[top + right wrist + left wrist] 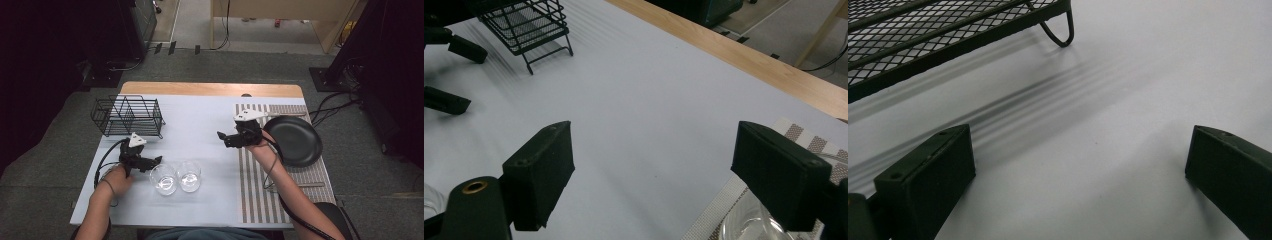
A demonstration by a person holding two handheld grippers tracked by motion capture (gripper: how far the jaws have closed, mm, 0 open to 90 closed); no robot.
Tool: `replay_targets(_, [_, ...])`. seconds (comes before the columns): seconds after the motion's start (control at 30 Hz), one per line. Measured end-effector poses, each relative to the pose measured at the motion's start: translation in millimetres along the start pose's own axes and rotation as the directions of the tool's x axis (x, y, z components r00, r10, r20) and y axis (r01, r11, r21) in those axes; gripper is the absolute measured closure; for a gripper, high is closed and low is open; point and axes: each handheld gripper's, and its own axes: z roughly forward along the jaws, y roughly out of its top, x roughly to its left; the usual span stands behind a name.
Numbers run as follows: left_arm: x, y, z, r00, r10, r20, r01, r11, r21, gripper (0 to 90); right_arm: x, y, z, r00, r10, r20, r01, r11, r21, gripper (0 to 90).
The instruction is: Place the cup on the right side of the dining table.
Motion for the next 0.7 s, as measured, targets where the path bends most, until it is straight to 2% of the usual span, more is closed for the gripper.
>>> replay_targets(0.13, [0.0,0.0,0.0,1.0,0.0,0.0,0.0,1.0,0.0,0.0,3.9,-2.0,2.6,0.9999,-0.008,-0.012,0.008,1.0,0.002,16.7])
replay_targets(0.27, [0.0,0.0,0.0,1.0,0.0,0.0,0.0,1.0,0.0,0.0,10.3,-4.1,5.9,0.9985,-0.028,-0.046,0.028,1.0,-0.012,16.8])
replay_targets(0.43, [-0.1,0.0,0.1,1.0,-0.002,0.0,0.002,1.0,-0.002,0.0,16.4,-7.6,11.0,0.9961,-0.053,-0.071,0.054,0.999,0.005,16.8])
replay_targets(0.7, [0.1,0.0,-0.1,1.0,0.002,0.0,-0.002,1.0,0.002,0.0,24.2,-11.5,17.1,0.9901,-0.055,-0.129,0.056,0.998,0.0,16.8])
